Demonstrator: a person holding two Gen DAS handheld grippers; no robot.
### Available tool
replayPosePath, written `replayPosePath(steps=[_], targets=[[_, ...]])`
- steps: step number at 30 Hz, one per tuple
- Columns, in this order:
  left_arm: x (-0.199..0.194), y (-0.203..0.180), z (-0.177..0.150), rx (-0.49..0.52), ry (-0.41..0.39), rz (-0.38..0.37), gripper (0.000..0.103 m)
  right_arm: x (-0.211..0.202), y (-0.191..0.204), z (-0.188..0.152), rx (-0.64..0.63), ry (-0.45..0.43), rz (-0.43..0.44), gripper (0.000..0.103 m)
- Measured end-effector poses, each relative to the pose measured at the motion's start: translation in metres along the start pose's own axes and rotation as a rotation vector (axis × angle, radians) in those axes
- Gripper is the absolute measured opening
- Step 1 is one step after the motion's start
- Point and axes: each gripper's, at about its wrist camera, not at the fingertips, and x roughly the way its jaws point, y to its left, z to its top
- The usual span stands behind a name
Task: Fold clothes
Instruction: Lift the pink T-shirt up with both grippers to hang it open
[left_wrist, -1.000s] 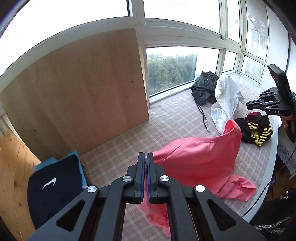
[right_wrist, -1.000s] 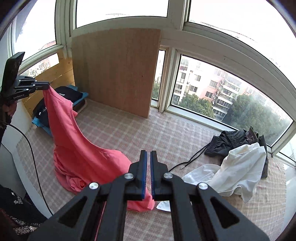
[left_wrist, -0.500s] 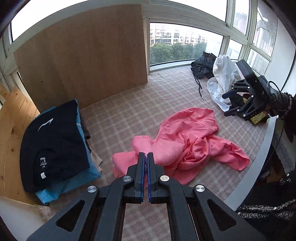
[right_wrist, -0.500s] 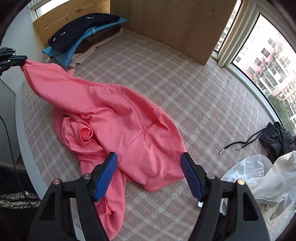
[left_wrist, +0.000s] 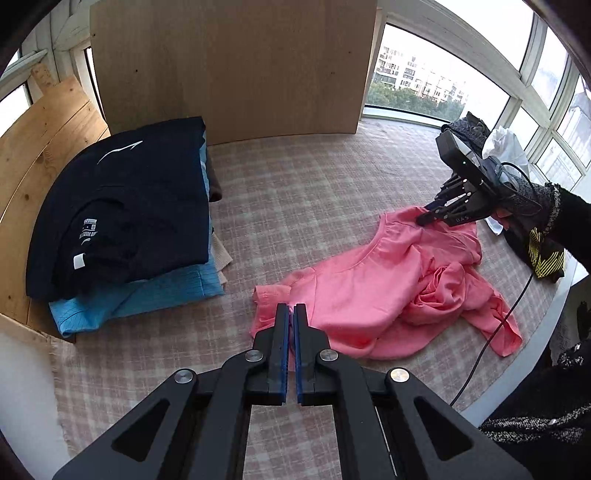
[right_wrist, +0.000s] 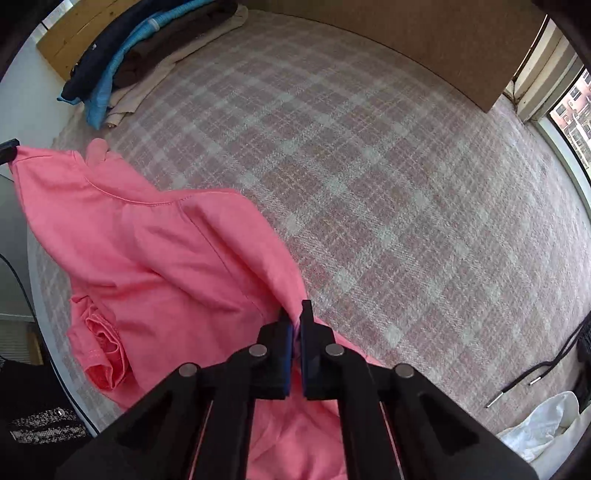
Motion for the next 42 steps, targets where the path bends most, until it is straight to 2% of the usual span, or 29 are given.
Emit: replayPosePath(steps=[3, 5, 9, 11, 13, 17, 19, 22, 26, 31, 36, 39, 42], targets=[[0.005, 0.002, 0.006, -0.001, 0.003, 0.040, 0.002, -0.065, 0.004, -0.013, 0.031, -0.143, -0.046, 0.003], [-0.008, -0.004, 0.017, 0.032, -0.042, 0.066, 0.002, -0.120, 0.005, -0.023, 0.064, -0.260, -0.057, 0.003], [-0.045, -0.013, 0.047, 0.082, -0.148, 0.076, 0.002, -0.224, 0.018, -0.038, 0.077, -0.445, -0.209, 0.002], [-0.067, -0.016, 0.064, 0.113, -0.192, 0.114, 0.002, -0.281, 0.029, -0.038, 0.057, -0.533, -0.292, 0.002], [-0.099, -0.019, 0.086, 0.146, -0.264, 0.166, 0.002, -0.339, 0.045, -0.039, 0.041, -0.621, -0.363, 0.002], [-0.196, -0.030, 0.123, 0.170, -0.482, 0.218, 0.002, -0.445, 0.093, -0.060, 0.006, -0.791, -0.491, 0.002], [-0.248, -0.041, 0.129, 0.196, -0.584, 0.212, 0.002, -0.489, 0.119, -0.077, -0.008, -0.859, -0.535, 0.002], [-0.311, -0.055, 0.135, 0.230, -0.694, 0.259, 0.002, -0.540, 0.155, -0.101, -0.027, -0.942, -0.590, 0.002], [-0.359, -0.069, 0.130, 0.263, -0.769, 0.289, 0.002, -0.576, 0.185, -0.131, -0.025, -1.001, -0.611, 0.002], [-0.417, -0.086, 0.124, 0.304, -0.859, 0.326, 0.002, -0.586, 0.204, -0.144, -0.032, -1.006, -0.622, 0.002], [-0.414, -0.086, 0.138, 0.317, -0.840, 0.352, 0.002, -0.577, 0.189, -0.132, -0.022, -0.986, -0.638, 0.002], [-0.402, -0.085, 0.152, 0.320, -0.815, 0.353, 0.002, -0.561, 0.153, -0.118, 0.022, -0.939, -0.612, 0.002], [-0.365, -0.082, 0.174, 0.321, -0.749, 0.339, 0.002, -0.523, 0.107, -0.096, 0.069, -0.861, -0.556, 0.002]])
